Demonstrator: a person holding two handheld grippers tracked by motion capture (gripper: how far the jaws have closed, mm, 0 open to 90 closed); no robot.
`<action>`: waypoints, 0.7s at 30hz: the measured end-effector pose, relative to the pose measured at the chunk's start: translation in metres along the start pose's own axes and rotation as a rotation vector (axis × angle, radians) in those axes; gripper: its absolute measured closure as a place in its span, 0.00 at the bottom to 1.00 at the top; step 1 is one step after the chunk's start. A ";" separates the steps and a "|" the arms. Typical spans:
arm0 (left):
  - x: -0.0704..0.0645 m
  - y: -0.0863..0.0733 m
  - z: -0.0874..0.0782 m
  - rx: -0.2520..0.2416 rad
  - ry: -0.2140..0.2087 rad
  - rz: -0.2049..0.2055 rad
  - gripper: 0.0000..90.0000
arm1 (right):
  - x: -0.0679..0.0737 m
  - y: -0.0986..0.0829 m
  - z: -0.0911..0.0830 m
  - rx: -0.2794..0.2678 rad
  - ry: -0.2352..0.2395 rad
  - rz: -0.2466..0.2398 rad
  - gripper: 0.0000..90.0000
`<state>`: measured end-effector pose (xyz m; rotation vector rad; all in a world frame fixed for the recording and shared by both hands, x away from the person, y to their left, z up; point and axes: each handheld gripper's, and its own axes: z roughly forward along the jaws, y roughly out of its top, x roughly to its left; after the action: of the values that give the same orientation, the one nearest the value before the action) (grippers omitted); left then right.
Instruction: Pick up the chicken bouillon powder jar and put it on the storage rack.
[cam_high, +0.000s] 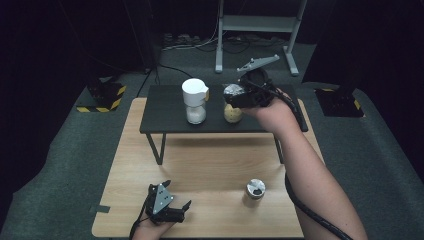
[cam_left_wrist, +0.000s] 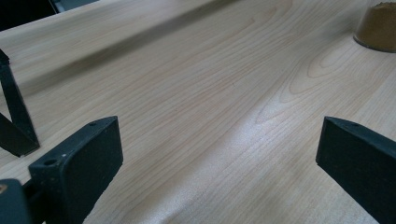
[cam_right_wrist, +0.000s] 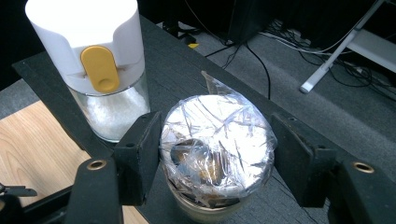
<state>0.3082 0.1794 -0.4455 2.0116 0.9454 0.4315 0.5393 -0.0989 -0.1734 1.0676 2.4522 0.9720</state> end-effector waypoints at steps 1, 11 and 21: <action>0.000 0.000 0.000 -0.001 0.000 0.000 0.01 | 0.000 0.000 0.000 -0.002 0.001 0.000 0.40; 0.000 0.000 0.000 0.000 0.000 0.004 0.01 | -0.001 -0.003 -0.001 -0.015 0.007 0.002 0.40; 0.000 0.000 0.000 0.000 0.000 0.004 0.01 | -0.005 -0.004 -0.001 -0.020 0.016 0.013 0.40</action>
<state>0.3080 0.1792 -0.4455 2.0135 0.9418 0.4336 0.5400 -0.1046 -0.1757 1.0747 2.4460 1.0111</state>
